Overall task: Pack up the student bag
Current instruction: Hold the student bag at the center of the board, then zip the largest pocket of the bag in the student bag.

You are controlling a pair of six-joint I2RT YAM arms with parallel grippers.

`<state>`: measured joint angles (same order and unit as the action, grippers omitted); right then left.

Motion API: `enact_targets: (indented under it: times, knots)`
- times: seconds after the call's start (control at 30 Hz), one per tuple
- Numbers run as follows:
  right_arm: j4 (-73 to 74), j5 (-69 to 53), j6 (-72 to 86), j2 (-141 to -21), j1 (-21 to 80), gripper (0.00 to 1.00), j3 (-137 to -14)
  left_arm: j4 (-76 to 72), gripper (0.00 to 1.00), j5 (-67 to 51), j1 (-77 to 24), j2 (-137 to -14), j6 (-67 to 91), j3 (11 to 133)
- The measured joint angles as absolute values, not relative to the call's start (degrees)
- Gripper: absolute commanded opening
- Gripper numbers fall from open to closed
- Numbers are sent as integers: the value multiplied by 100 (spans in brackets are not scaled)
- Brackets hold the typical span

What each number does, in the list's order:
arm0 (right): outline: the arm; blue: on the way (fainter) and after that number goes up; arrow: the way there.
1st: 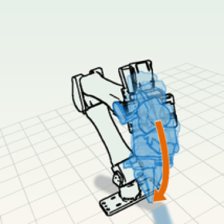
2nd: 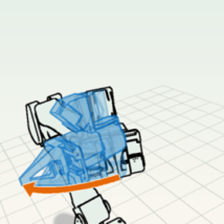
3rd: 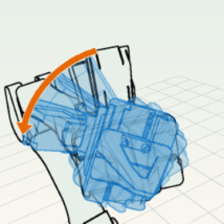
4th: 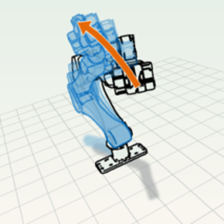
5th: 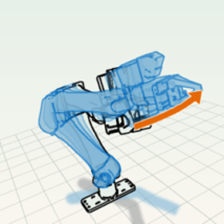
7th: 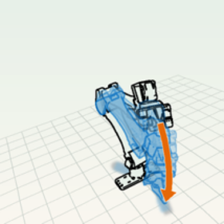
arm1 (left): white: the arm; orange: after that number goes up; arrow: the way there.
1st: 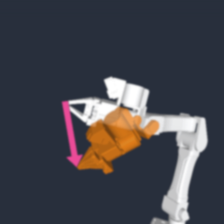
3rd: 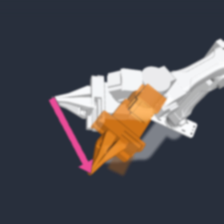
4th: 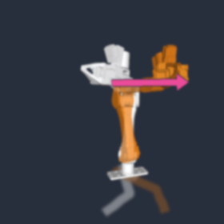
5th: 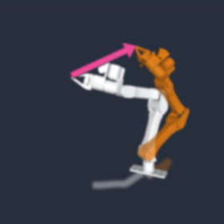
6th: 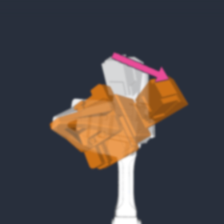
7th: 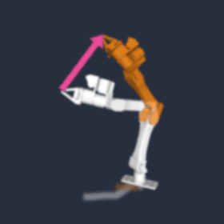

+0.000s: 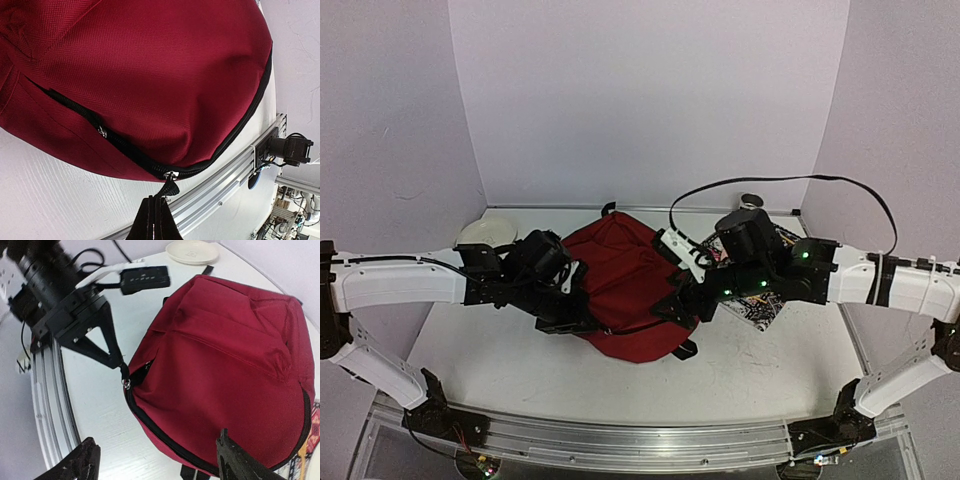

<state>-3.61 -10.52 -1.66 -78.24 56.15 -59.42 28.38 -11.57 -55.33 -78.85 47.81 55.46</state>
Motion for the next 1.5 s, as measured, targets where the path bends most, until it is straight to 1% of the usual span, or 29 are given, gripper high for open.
enact_targets:
  times: [0.07,0.17,0.4,0.47,0.6,0.63,0.7,0.73,0.8,0.9,1.17,1.4,1.47,1.5]
  knots:
    - [-322,-1043,-764,-7890,5746,79,-5948,2829,0,-1170,-5533,-7885,4783,5546]
    - [-284,-982,-1512,-8138,5951,75,-5999,2791,0,-1179,-5533,-7883,4789,5544]
    - [-275,-527,-2701,-9092,6406,66,-6255,2695,0,-1179,-5533,-7871,4806,5544]
    - [-298,-357,-2949,-9255,6462,62,-6264,2686,0,-1179,-5533,-7855,4826,5544]
    - [-359,4,-3388,-9486,6526,48,-6265,2648,0,-1177,-5533,-7809,4852,5544]
    - [-390,94,-3469,-9522,6542,43,-6265,2644,0,-1177,-5533,-7799,4862,5544]
    - [-456,275,-3634,-9581,6563,29,-6265,2639,0,-1177,-5533,-7787,4899,5544]
    - [-485,363,-3690,-9605,6574,19,-6265,2637,0,-1175,-5533,-7787,4917,5542]
    - [-527,518,-3857,-9625,6597,7,-6265,2633,0,-1158,-5533,-7787,4944,5537]
    - [-567,692,-3921,-9622,6622,0,-6261,2577,0,-1054,-5528,-7764,4961,5484]
    - [-779,824,-3969,-9169,6650,0,-5888,2559,0,-745,-5216,-7732,5098,5046]
    - [-854,862,-3854,-8630,6641,0,-5491,2556,0,-366,-4748,-7769,5061,5015]
    - [-857,840,-3760,-8603,6641,0,-5468,2560,2,-309,-4635,-7841,5001,5015]
    - [-858,831,-3715,-8602,6641,1,-5468,2563,5,-282,-4585,-7879,4959,5015]
